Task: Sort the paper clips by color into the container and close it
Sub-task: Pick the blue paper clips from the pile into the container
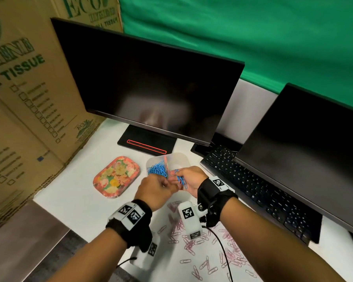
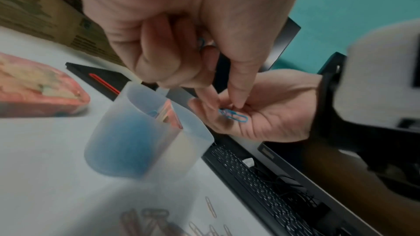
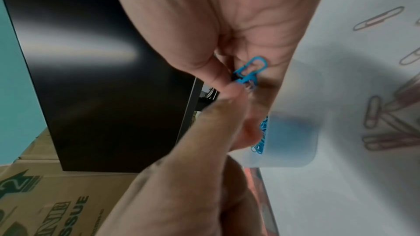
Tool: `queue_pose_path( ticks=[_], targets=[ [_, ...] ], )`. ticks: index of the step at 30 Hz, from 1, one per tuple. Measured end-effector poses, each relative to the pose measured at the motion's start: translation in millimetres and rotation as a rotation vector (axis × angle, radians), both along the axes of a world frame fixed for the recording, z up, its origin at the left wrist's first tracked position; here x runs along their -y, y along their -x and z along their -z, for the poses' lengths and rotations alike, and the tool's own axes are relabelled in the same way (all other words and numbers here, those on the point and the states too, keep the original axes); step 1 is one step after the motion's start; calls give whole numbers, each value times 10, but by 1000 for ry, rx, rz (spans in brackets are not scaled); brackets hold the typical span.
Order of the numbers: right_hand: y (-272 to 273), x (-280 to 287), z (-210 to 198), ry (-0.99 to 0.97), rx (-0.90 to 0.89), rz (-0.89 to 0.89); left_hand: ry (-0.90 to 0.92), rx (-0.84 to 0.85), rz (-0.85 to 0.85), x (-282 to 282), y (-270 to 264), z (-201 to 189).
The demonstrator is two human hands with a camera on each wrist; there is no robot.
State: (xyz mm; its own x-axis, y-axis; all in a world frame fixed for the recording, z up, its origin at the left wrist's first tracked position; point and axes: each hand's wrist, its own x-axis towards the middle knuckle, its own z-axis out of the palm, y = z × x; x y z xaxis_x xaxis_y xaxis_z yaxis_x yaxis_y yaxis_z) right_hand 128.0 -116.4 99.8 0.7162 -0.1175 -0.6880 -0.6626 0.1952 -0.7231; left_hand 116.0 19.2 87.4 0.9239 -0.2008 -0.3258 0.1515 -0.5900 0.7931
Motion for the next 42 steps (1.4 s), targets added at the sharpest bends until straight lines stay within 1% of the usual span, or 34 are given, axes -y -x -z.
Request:
queue_pose_path(
  ticks=[6,11,13,15,17,19,21,23,25,26,27,28,29,31,32,33,34,36,38,40,42],
  targets=[
    [75,-14,62,34,48,46,82,-96,-49,139,29,66],
    [140,27,55,-45,48,102,170,-162,-25,162,60,118],
    [144,70,61,-84,52,101,145,-190,9,108,98,107],
    [100,106,61,-79,42,95,-2,-240,82,64,161,104],
    [6,85,59,-20,22,42,-143,-290,133,54,230,153],
    [-117,1,37,27,-8,-43,-218,-292,184,74,282,229],
    [-256,-125,41,72,-54,-152,-270,-255,272,92,317,318],
    [-385,-227,73,176,-61,-240,-277,-237,347,81,340,310],
    [-489,-277,116,349,7,-335,-260,-236,387,53,334,260],
    [-513,-286,117,400,35,-376,-237,-250,392,28,332,228],
    [-538,-289,107,411,45,-401,-193,-281,362,-6,332,210],
    [-544,-288,81,423,59,-417,-102,-350,271,-38,330,183],
    [-561,-282,63,455,78,-428,40,-466,131,-73,322,169],
    [-558,-223,37,538,149,-451,404,-657,-139,-124,276,158],
    [-529,-166,19,558,187,-453,584,-739,-249,-135,239,149],
    [-475,-100,-2,572,224,-454,736,-809,-322,-146,196,159],
    [-395,-23,-17,592,258,-447,864,-863,-356,-152,151,141],
    [-166,113,-101,663,335,-417,1046,-912,-394,-133,79,140],
    [101,205,-184,723,394,-438,1147,-921,-399,-87,71,114],
    [355,242,-224,758,408,-492,1223,-923,-384,-30,90,76],
    [548,248,-195,794,403,-521,1255,-907,-337,27,99,57]
  ],
)
